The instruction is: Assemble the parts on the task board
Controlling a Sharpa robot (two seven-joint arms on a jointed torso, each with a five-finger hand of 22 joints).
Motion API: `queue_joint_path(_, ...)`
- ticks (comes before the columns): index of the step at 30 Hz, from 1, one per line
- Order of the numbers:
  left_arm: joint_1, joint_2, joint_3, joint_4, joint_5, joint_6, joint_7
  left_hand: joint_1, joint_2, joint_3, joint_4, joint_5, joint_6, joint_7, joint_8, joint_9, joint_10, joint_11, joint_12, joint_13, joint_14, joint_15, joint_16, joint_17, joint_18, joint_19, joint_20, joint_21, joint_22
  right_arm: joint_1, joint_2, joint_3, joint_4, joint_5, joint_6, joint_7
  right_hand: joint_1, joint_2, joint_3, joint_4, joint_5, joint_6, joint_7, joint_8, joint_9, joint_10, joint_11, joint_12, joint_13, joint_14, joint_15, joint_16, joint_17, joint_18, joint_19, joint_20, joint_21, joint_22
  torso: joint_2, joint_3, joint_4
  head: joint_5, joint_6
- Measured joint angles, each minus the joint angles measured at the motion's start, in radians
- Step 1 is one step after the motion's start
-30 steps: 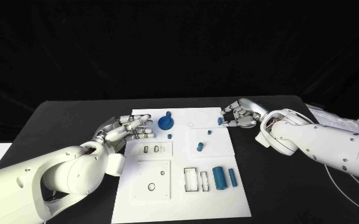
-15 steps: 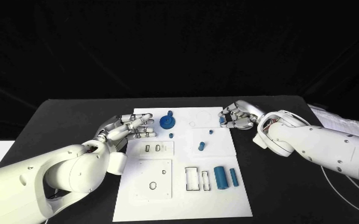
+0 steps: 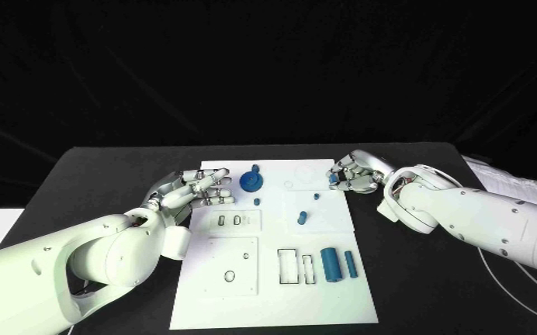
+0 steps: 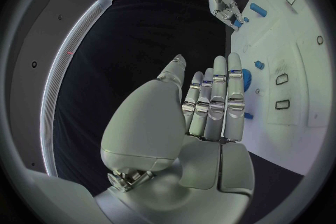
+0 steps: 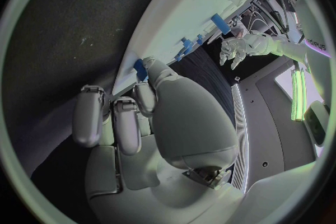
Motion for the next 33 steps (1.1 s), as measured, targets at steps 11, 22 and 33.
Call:
queue_joint_path(11,0.0,-0.001,0.0,0.0,0.0,0.001,0.0,0.0,0.0,-0.003,-0.003,0.0,0.0,0.0,0.0,0.0,0.0,0.0,0.0,0.0,0.0,0.0,0.0,0.002,0.0,0.0,0.0,0.0,0.0,0.001,0.0,0.001,-0.003,-0.006,-0.002,0.001,-0.005,0.005,0.014,-0.008,-0.002,0.019,-0.01,0.006,0.003,0.0,0.0,0.009,0.009,0.0,-0.007,0.0,0.0,0.0,0.006,-0.006,0.005,0.008,0.0,0.0002,-0.0002,-0.003,-0.002)
queue_joint_path(22,0.0,-0.002,0.0,0.0,0.0,0.001,-0.001,0.0,0.0,-0.003,-0.003,0.0,0.0,0.0,0.0,0.0,0.0,0.0,0.0,0.0,0.0,0.0,0.0,0.002,0.0,0.0,0.0,0.0,0.0,0.003,-0.014,0.002,0.055,-0.003,-0.051,-0.004,-0.031,0.024,0.04,-0.009,-0.041,0.032,-0.014,0.012,0.003,0.004,-0.004,0.022,0.021,0.0,-0.014,0.004,0.0,0.0,0.012,-0.012,0.012,0.024,-0.001,0.0,-0.0011,0.0,0.0)
queue_joint_path(33,0.0,0.005,0.0,-0.041,0.0,0.007,0.0,0.0,0.0,0.0,-0.006,0.0,0.0,0.0,0.0,0.0,0.0,0.0,0.0,0.0,0.0,0.0,0.0,0.005,0.0,0.0,0.0,0.0,0.0,0.035,0.0,0.006,0.212,0.036,-0.105,-0.069,-0.042,0.037,0.052,-0.014,-0.052,0.032,-0.015,0.011,0.002,0.007,-0.008,-0.007,-0.006,0.0,-0.014,0.004,0.0,0.0,0.012,-0.012,0.012,0.016,-0.012,-0.0058,0.0009,0.005,-0.003)
